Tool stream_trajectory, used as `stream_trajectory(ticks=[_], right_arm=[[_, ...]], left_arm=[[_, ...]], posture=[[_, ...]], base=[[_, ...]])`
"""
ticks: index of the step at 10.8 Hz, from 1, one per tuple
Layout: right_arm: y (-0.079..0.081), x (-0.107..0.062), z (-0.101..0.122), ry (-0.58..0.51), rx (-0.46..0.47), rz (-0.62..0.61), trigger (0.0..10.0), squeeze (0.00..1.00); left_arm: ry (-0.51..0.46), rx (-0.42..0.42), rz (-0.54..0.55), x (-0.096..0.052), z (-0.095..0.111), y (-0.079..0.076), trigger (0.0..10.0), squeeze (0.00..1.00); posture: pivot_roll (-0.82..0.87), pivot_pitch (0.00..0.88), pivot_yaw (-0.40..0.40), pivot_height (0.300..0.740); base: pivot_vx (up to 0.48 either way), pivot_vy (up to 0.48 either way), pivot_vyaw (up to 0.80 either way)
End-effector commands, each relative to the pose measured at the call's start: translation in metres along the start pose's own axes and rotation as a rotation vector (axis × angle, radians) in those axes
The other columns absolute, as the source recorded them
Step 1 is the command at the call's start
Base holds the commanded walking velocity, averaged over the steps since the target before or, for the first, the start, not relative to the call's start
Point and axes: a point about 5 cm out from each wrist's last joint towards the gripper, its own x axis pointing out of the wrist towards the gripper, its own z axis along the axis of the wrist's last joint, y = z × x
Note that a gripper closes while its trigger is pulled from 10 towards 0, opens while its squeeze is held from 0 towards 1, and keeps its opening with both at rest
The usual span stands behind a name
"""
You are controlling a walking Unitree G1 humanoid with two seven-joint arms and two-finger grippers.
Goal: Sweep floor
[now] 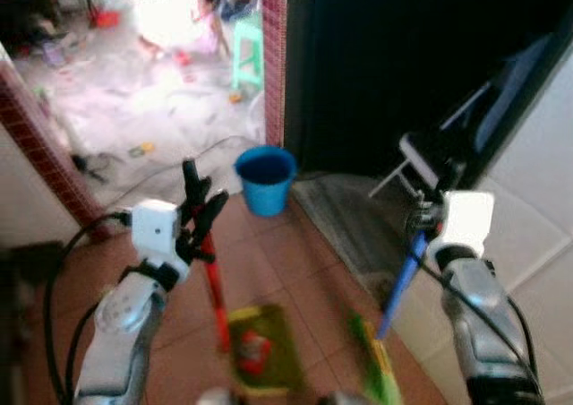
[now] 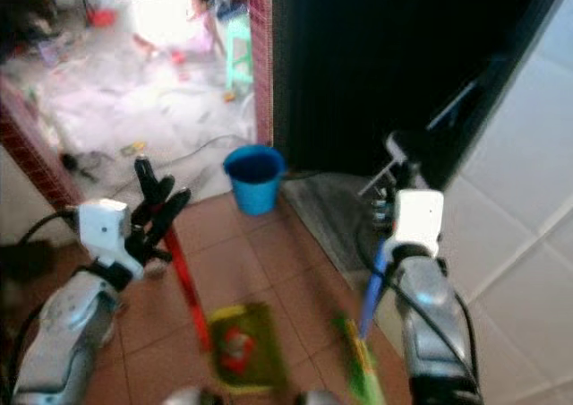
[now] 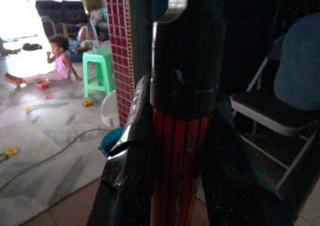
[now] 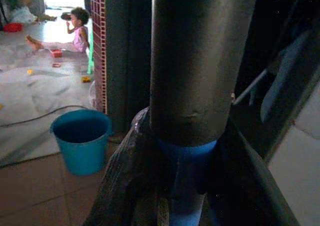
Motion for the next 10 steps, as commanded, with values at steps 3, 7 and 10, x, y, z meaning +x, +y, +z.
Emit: stream_trajectory(ticks=[3, 7, 10], right_arm=[[0.005, 0.007, 0.01, -0.042, -0.009, 0.017, 10.0, 0.0], [0.008, 0.009, 0.008, -0.041, -0.017, 0.023, 10.0, 0.0], [0.001, 0.021, 0.016, -0.065, -0.033, 0.002, 10.0, 0.0]], left_arm=[[-0.11, 0.035, 0.026, 0.005, 0.024, 0.007, 10.0, 0.0], [-0.217, 0.007, 0.037, 0.015, 0.053, 0.002, 10.0, 0.0], [-0.272, 0.012, 0.049, 0.024, 0.07, 0.002, 10.0, 0.0]], posture=[[-0.02, 0.0, -0.045, 0.74], [-0.02, 0.0, -0.043, 0.74], [-0.02, 0.0, -0.041, 0.74]], base=[[0.304, 0.369, 0.0], [0.417, 0.129, 0.0], [0.47, 0.0, 0.0]])
